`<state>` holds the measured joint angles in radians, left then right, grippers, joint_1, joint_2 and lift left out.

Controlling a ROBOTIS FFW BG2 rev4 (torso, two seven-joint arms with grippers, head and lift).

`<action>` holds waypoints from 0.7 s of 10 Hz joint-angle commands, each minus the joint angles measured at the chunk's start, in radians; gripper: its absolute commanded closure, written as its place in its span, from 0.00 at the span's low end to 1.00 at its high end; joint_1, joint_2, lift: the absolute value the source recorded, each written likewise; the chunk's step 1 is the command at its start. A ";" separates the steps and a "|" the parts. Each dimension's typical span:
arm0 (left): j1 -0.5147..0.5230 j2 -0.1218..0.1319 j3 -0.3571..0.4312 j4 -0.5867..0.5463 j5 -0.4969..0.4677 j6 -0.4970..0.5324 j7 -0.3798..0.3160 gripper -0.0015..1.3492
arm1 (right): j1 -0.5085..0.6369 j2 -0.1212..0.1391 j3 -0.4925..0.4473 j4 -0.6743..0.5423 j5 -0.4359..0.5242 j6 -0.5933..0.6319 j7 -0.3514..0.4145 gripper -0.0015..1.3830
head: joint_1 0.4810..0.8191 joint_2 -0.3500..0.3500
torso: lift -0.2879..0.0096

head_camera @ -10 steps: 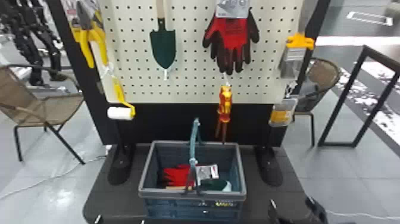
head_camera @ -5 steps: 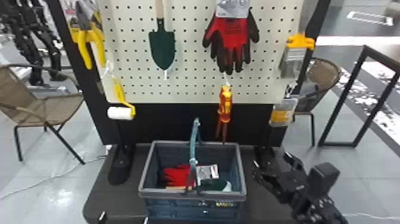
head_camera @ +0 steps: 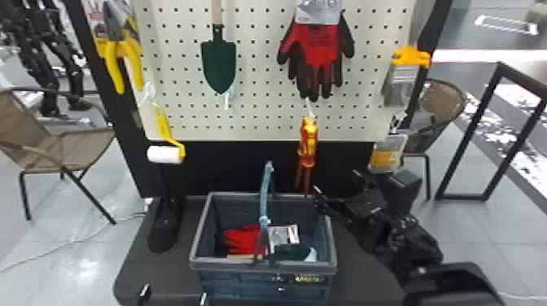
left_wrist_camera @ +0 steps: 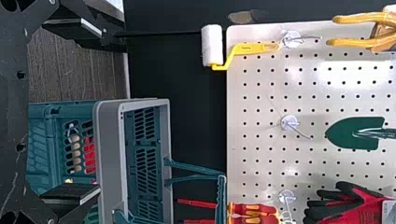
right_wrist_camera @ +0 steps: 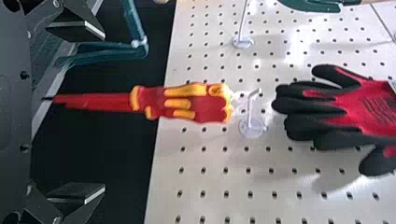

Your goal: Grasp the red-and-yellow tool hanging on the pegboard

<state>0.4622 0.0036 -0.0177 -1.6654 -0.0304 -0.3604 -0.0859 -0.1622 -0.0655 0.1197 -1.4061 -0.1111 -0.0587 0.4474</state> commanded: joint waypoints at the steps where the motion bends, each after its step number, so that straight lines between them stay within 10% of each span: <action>1: -0.008 0.004 -0.004 0.006 0.001 0.001 0.000 0.11 | -0.048 0.010 0.031 0.036 -0.007 0.005 0.004 0.11 | 0.20 0.50 | 0.63; 7: -0.034 0.018 -0.016 0.022 0.009 0.000 0.000 0.11 | -0.247 0.033 0.077 0.208 -0.013 0.017 0.030 0.12 | 0.20 0.50 | 0.63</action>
<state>0.4292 0.0209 -0.0337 -1.6450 -0.0224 -0.3597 -0.0859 -0.4001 -0.0316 0.1961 -1.2088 -0.1241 -0.0414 0.4770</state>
